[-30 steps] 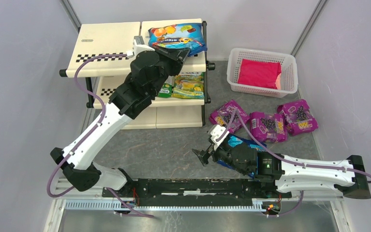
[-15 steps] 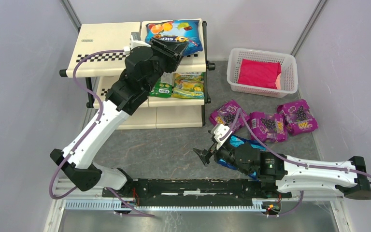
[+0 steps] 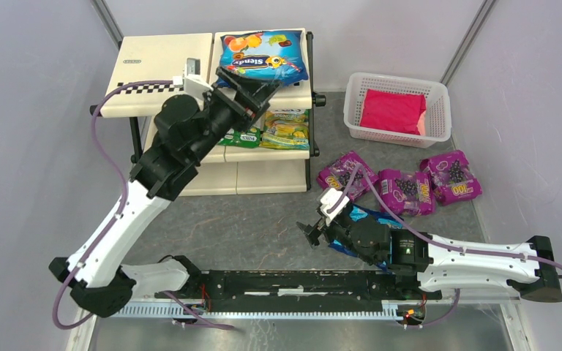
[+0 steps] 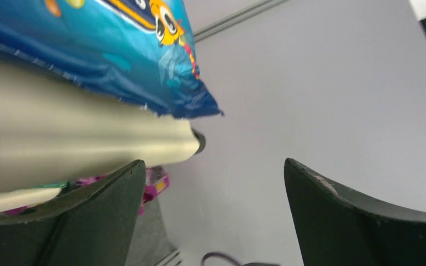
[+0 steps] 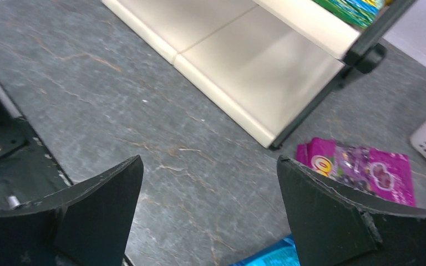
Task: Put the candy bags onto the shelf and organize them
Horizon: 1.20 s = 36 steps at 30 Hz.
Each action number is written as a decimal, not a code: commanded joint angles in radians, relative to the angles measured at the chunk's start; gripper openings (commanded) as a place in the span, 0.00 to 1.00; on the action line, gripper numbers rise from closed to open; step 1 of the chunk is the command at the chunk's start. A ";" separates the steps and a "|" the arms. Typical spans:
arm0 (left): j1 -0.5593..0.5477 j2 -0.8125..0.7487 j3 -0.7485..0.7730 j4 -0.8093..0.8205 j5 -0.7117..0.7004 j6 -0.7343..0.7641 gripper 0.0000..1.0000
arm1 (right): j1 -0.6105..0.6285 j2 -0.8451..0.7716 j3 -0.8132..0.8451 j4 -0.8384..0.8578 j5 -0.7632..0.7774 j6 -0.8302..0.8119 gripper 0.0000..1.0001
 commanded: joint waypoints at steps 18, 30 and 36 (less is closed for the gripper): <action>0.004 -0.473 -0.729 -0.017 0.417 0.481 1.00 | -0.423 0.273 0.108 -0.442 -0.034 0.215 0.98; 0.004 -0.395 -0.923 0.178 0.581 0.349 1.00 | -0.245 0.353 0.064 -0.533 -0.180 0.271 0.98; 0.004 -0.342 -0.886 0.060 0.498 0.388 1.00 | -0.094 0.577 0.175 -0.715 0.057 0.415 0.98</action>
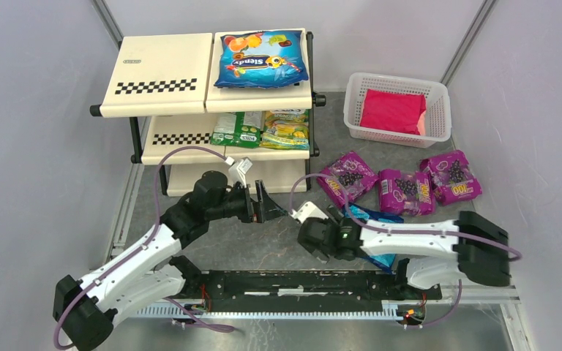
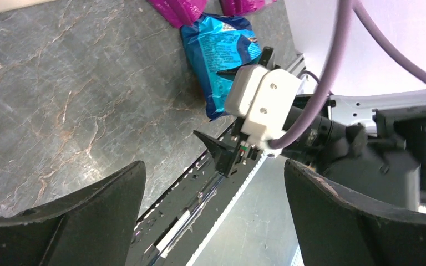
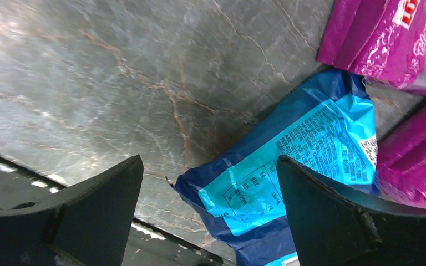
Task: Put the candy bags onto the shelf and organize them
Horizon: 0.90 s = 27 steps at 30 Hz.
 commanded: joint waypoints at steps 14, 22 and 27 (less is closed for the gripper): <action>0.002 -0.044 0.014 -0.087 -0.345 -0.198 1.00 | 0.181 0.088 -0.015 -0.189 0.411 0.196 0.41; 0.002 -0.150 0.008 -0.238 -0.463 -0.383 1.00 | 0.184 -0.177 -0.078 0.148 0.319 -0.101 0.12; 0.002 -0.167 0.017 -0.230 -0.471 -0.412 1.00 | 0.174 -0.358 -0.090 0.373 0.136 -0.276 0.05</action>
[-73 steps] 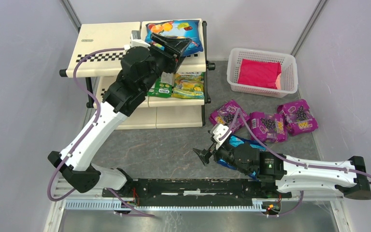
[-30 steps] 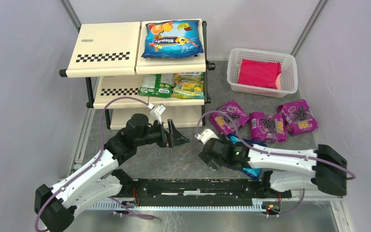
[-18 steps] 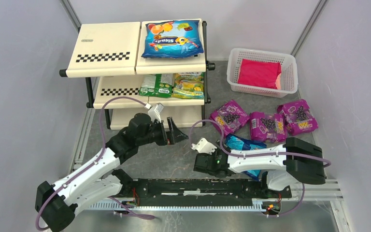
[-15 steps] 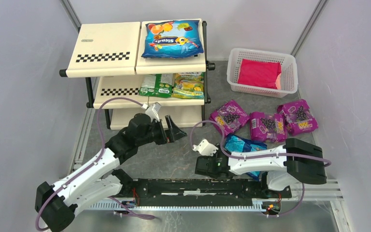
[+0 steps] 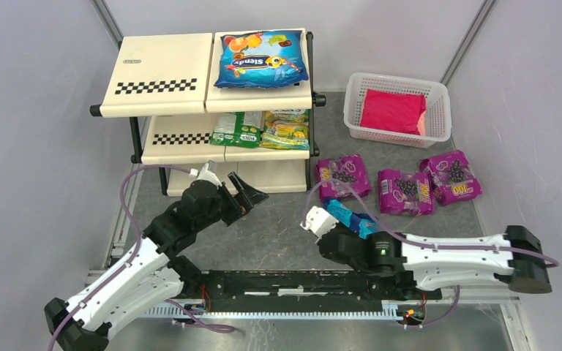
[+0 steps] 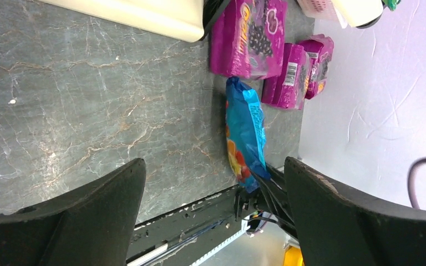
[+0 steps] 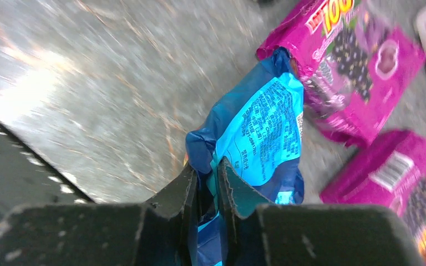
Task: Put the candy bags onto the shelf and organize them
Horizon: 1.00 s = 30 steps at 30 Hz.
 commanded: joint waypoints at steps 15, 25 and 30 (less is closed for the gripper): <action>0.002 0.068 0.264 -0.163 -0.061 0.140 1.00 | -0.392 -0.075 0.109 0.598 -0.889 0.016 0.00; 0.002 0.188 0.357 -0.162 0.051 0.333 1.00 | -0.632 -0.147 -0.038 0.717 -1.189 0.187 0.01; 0.002 0.082 0.308 -0.140 0.024 0.328 1.00 | -0.529 -0.086 0.013 0.863 -1.310 0.225 0.01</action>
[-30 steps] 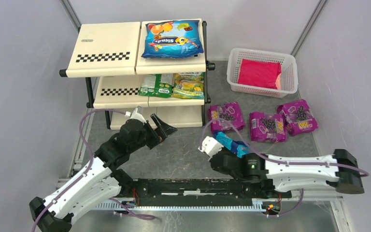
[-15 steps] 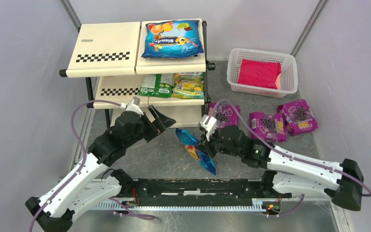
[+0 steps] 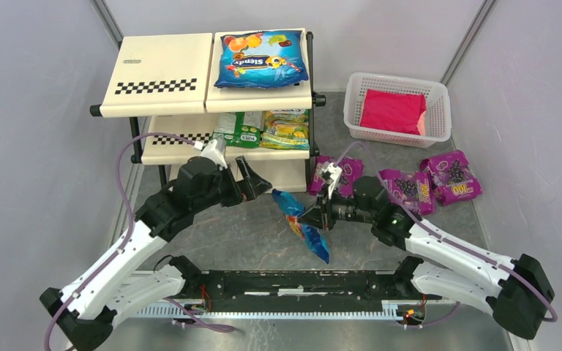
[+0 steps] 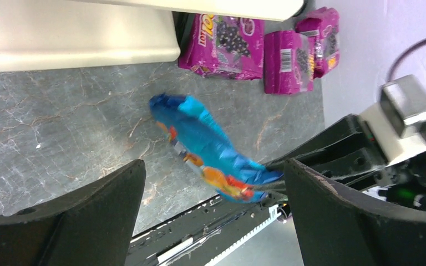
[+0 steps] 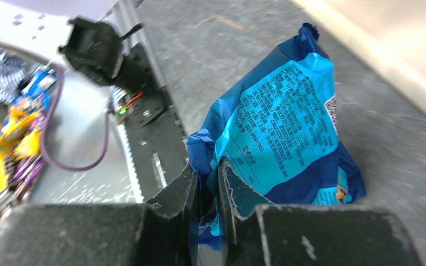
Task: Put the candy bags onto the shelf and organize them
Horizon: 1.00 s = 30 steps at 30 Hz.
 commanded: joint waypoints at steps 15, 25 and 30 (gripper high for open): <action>0.002 -0.138 -0.121 0.089 0.015 -0.045 1.00 | -0.260 0.212 0.004 -0.089 -0.183 -0.029 0.00; 0.003 0.092 -0.283 0.303 0.205 -0.111 1.00 | -0.341 0.315 0.156 -0.402 0.225 -0.308 0.13; 0.002 0.143 -0.368 0.423 0.245 -0.139 1.00 | -0.341 0.294 0.196 -0.474 0.379 -0.351 0.30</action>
